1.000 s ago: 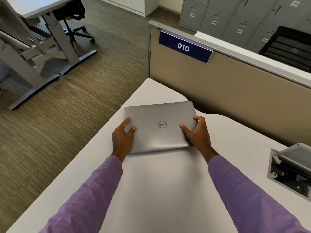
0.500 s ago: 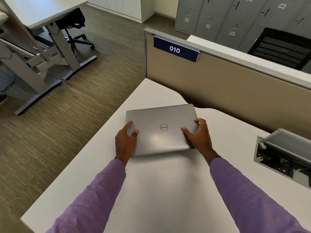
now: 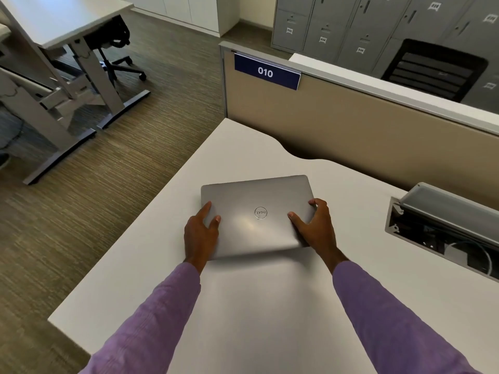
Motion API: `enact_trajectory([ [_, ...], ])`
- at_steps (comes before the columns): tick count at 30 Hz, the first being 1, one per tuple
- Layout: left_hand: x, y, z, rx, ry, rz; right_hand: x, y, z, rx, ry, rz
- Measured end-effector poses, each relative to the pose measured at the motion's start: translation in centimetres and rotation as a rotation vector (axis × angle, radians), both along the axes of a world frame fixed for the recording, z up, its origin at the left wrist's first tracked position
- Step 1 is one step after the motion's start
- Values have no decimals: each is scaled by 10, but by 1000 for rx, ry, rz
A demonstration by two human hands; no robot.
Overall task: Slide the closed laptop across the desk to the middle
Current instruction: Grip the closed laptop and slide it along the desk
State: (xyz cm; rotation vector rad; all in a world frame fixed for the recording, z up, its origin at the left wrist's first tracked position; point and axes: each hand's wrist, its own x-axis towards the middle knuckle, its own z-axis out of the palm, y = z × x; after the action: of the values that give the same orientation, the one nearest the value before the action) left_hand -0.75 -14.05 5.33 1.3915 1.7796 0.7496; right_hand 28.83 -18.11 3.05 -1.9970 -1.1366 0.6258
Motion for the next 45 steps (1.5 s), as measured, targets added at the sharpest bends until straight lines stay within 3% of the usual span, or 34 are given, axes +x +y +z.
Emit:
enact_trajectory([
  [45,-11,-192,-32,-30,162,-168,-20,-231,-26,-69,32,-140],
])
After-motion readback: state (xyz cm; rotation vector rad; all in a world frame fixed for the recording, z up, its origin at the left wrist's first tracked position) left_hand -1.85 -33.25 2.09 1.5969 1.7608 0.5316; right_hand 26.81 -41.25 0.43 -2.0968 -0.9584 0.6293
